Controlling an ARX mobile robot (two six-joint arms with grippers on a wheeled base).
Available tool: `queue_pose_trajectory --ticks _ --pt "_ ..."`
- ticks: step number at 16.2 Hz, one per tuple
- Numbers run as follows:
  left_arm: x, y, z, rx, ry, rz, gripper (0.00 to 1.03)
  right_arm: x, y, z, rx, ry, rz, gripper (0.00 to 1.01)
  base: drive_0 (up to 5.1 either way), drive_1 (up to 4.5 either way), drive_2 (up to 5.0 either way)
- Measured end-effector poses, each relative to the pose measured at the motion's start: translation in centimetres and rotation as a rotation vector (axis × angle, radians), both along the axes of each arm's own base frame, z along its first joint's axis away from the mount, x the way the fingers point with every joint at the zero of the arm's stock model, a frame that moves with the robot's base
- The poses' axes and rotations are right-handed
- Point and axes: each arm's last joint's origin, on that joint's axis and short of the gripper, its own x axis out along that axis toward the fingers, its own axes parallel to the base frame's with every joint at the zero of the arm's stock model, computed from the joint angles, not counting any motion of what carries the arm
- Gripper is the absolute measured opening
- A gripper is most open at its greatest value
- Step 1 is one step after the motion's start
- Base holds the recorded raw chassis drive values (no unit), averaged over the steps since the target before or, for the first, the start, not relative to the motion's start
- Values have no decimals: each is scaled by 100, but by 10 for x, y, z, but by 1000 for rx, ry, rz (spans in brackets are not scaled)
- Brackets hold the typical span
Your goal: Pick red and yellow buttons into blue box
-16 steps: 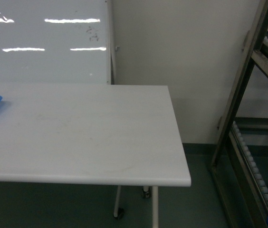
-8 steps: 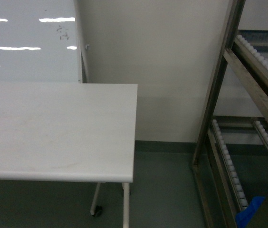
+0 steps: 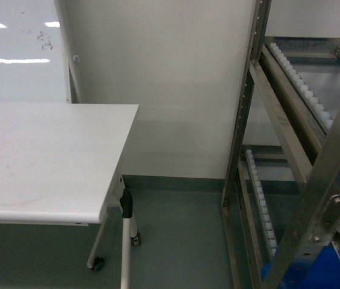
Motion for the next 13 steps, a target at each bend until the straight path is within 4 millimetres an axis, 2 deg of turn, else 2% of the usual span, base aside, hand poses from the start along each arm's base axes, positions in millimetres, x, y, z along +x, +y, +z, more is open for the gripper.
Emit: queue_pose_trajectory --ticks 13 --pt "0 0 0 -1 -2 0 32 0 0 0 0 0 0 25 448 -412 -35"
